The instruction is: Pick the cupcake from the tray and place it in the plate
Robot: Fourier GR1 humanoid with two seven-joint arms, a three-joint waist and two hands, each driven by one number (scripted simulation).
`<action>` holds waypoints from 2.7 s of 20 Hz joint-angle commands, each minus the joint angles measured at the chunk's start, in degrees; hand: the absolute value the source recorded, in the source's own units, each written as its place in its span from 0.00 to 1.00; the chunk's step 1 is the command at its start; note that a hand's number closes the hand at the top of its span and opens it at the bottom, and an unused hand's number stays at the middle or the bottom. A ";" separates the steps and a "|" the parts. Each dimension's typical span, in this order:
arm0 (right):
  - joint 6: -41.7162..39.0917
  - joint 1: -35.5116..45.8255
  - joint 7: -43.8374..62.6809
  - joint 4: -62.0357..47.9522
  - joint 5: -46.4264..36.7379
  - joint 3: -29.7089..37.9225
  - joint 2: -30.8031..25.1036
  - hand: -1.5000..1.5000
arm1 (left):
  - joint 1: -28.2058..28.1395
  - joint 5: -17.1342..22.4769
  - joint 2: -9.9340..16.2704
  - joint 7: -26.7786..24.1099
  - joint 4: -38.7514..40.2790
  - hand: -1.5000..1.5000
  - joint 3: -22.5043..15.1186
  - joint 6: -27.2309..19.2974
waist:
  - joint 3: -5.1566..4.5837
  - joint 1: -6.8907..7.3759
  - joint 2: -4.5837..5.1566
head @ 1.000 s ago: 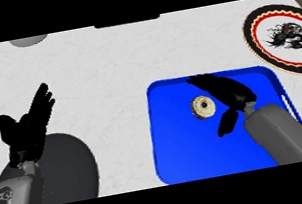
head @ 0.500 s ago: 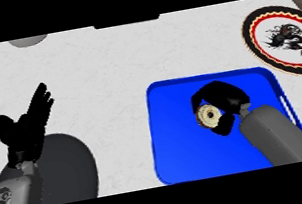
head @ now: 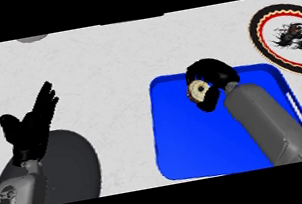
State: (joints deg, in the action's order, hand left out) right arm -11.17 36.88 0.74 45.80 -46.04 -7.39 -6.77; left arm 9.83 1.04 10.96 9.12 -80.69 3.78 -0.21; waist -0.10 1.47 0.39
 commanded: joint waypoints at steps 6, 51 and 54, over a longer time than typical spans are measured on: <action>21.66 7.23 6.59 -1.22 -6.26 4.48 -1.21 1.00 | -0.66 0.82 1.10 -0.69 0.50 0.50 1.33 1.23 | 0.11 -0.79 -0.26; 31.68 9.58 -24.86 -30.13 9.45 35.00 -29.53 0.00 | 1.45 -0.43 -0.88 -0.51 1.16 0.50 0.99 1.74 | 0.36 0.95 0.74; 29.72 9.65 -33.60 -27.04 15.10 39.19 -27.89 0.00 | 1.44 0.33 0.69 2.06 -1.15 0.50 2.01 2.16 | 0.37 0.25 0.12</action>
State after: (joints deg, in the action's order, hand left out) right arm 19.25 46.08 -24.54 16.28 -35.46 28.33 -35.69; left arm 11.28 0.72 10.97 9.96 -80.58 5.07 1.73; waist 0.27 2.17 0.94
